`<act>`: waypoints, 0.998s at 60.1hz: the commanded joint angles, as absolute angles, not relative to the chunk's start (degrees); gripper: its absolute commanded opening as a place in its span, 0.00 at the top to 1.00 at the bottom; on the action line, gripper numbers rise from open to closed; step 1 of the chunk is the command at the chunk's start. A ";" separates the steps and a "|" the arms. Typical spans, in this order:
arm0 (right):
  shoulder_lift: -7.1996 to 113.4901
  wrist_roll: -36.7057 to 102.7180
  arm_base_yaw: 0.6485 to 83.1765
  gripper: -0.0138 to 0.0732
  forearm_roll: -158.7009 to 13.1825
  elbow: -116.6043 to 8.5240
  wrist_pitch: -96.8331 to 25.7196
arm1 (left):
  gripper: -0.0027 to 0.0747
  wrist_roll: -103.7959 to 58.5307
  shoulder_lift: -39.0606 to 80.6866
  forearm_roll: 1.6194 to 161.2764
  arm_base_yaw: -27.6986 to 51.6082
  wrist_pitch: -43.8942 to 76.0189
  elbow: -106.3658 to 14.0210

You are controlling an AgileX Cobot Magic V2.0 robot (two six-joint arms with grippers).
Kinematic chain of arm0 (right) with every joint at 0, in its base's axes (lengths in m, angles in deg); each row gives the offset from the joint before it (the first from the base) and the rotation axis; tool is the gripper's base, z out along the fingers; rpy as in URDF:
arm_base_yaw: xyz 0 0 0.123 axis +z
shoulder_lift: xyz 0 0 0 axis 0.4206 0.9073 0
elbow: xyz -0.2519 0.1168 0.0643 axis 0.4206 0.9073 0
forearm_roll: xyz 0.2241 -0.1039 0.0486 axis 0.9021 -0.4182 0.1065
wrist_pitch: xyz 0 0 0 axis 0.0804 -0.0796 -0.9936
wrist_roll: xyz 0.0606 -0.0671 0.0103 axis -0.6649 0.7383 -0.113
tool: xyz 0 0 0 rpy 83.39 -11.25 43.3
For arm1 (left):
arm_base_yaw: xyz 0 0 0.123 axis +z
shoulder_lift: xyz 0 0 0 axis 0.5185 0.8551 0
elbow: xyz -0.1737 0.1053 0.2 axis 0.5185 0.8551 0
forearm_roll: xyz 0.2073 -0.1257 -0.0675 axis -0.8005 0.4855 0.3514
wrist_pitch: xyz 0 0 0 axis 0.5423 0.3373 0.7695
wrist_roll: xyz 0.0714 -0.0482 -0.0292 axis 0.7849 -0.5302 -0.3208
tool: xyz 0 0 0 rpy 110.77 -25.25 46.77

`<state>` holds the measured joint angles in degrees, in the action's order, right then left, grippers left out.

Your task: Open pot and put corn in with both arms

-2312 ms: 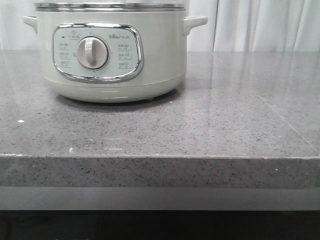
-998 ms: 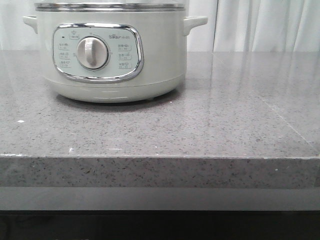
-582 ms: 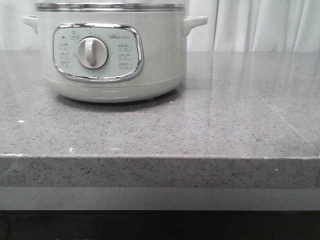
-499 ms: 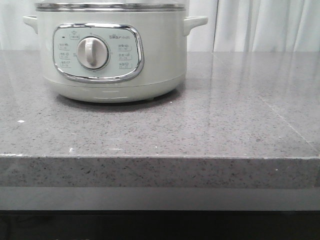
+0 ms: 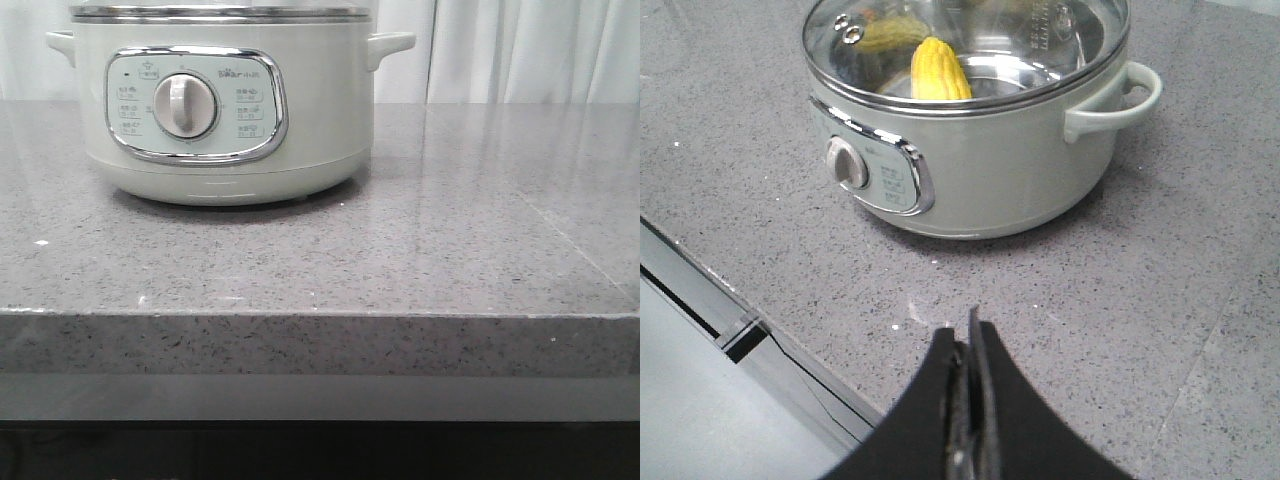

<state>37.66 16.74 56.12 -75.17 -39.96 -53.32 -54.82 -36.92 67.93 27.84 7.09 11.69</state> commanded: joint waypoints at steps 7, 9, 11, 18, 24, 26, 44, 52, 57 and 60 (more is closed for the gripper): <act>37.43 17.46 56.12 0.97 -75.42 -41.51 -49.57 | 0.99 -57.22 -38.03 66.85 27.03 1.34 12.36; 37.43 17.46 56.12 0.97 -75.42 -41.51 -49.50 | 0.99 -57.83 -38.03 66.02 27.03 1.22 12.36; 37.43 17.46 56.12 0.97 -75.42 -41.51 -49.54 | 0.99 -59.13 -38.03 65.61 27.03 1.12 12.36; 37.43 17.46 56.12 0.97 -75.42 -41.51 -49.61 | 0.99 -63.02 -38.03 63.30 27.03 1.12 12.36; 37.43 17.46 56.12 0.97 -75.42 -41.51 -49.61 | 0.99 -63.02 -38.03 62.56 27.03 -0.36 12.36; 37.43 17.46 56.12 0.97 -75.42 -41.51 -49.61 | 0.99 -63.02 -38.03 62.56 27.03 -1.38 12.36; 37.43 17.46 56.12 0.97 -75.42 -41.51 -49.67 | 0.99 -63.02 -38.03 62.56 27.03 -4.24 12.36; 37.43 17.46 56.12 0.97 -75.42 -41.51 -49.67 | 0.99 -63.02 -38.03 62.56 27.03 -4.24 12.36; 37.43 17.46 56.12 0.97 -75.42 -41.51 -49.67 | 0.99 -63.02 -38.03 62.56 27.03 -4.24 12.36; 37.43 17.46 56.12 0.97 -75.42 -41.51 -49.67 | 0.99 -63.02 -38.03 62.56 27.03 -4.24 12.36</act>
